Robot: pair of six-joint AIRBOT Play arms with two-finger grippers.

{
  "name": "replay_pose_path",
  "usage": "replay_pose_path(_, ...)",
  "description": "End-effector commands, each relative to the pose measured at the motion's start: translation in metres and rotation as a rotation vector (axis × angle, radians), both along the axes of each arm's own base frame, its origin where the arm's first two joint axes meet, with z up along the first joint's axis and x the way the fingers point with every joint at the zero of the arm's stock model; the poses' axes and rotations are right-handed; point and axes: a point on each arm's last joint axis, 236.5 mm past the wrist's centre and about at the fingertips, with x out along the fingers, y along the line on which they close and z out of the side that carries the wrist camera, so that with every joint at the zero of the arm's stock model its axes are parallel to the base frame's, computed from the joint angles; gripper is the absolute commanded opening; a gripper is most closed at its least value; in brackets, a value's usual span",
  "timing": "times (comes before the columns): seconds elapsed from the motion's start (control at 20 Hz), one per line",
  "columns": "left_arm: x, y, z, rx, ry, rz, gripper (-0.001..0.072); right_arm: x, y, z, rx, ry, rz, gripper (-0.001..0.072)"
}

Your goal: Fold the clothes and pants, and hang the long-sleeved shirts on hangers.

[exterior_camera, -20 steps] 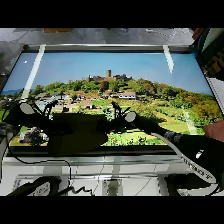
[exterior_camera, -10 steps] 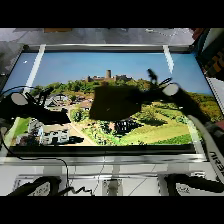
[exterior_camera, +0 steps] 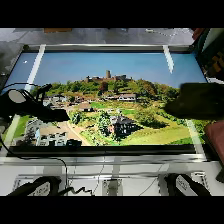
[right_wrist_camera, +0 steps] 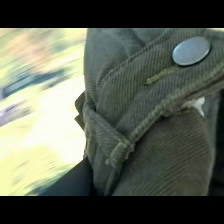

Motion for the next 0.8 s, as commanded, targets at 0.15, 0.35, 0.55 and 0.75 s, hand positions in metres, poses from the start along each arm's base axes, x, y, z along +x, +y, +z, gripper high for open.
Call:
replay_pose_path(0.15,0.001,0.0,0.001,0.001,-0.004,0.001,0.0701,-0.193,-0.137,0.029,-0.16,0.121,-0.651,0.0032)
replay_pose_path(0.35,0.002,0.0,0.001,0.001,-0.007,0.003,0.0701,-0.278,-0.15,0.003,-0.024,0.152,-1.007,0.004)
replay_pose_path(0.55,0.002,0.0,0.001,0.001,-0.006,0.003,0.0701,-0.294,-0.154,-0.002,0.005,0.116,-1.114,0.0634)
replay_pose_path(0.75,0.002,0.0,0.001,0.001,-0.006,0.003,0.0701,-0.28,-0.158,0.001,0.015,0.052,-1.091,0.0525)
